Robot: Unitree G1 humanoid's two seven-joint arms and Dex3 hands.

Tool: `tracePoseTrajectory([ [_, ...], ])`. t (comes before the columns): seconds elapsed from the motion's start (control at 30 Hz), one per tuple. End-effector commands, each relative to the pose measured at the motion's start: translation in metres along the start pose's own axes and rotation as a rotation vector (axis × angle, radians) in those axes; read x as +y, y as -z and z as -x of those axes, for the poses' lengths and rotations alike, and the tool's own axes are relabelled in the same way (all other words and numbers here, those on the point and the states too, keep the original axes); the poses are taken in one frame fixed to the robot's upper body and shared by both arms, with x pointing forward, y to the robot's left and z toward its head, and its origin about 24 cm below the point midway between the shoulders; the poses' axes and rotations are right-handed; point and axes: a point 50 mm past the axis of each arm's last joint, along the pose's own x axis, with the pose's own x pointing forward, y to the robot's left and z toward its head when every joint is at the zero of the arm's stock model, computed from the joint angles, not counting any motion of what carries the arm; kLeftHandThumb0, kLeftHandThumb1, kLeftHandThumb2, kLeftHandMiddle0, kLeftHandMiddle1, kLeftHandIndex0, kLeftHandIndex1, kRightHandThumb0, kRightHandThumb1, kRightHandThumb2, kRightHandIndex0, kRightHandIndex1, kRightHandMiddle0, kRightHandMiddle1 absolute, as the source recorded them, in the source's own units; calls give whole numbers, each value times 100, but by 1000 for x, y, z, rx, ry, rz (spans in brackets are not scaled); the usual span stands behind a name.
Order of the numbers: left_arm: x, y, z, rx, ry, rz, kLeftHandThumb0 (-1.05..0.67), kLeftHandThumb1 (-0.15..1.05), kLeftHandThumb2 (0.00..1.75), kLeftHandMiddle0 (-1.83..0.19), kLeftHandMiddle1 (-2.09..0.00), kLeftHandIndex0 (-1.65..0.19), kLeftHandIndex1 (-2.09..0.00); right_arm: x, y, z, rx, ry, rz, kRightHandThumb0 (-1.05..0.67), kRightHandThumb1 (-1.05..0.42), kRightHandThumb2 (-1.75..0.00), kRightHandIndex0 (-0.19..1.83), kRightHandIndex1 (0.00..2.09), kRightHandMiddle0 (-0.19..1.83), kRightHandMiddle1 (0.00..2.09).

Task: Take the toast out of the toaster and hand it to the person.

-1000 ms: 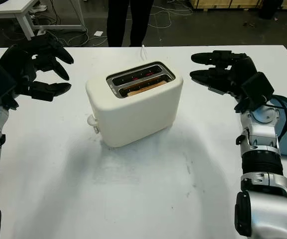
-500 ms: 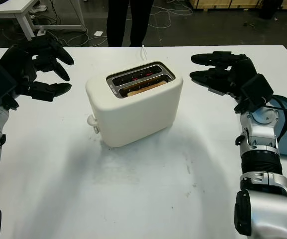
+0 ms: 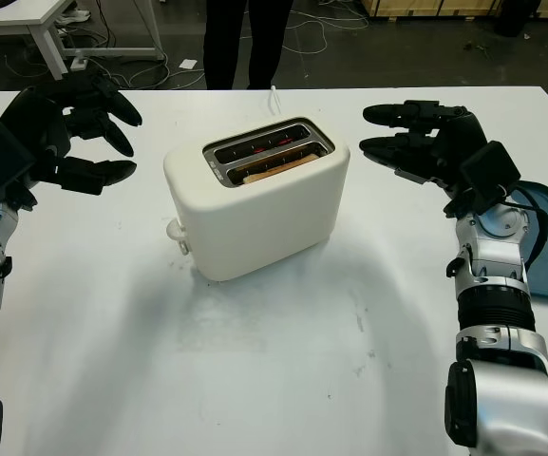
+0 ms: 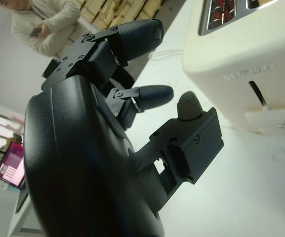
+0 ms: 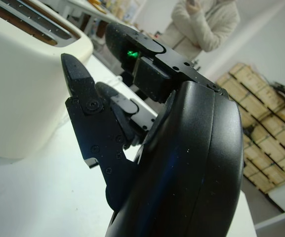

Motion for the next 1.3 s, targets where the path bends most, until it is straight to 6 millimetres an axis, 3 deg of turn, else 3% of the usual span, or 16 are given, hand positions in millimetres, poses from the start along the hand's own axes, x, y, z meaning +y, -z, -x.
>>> tracePoseTrajectory([
  [0.0, 1, -2, -1, -7, 4, -7, 50, 47, 71, -63, -139, -56, -123, -1, -5, -3, -36, 7, -2, -25, -75, 0, 116, 0, 105, 0],
  [0.8, 1, -1, 1, -11, 17, -15, 55, 45, 74, -64, -140, -57, -124, 1, -5, -4, -33, -2, -11, -25, -75, 0, 115, 0, 104, 0],
  [1.27, 1, -1, 6, -15, 19, -40, 45, 43, 69, -67, -136, -61, -122, 1, -5, -2, -48, -23, 0, -23, -78, 0, 114, 0, 102, 0],
])
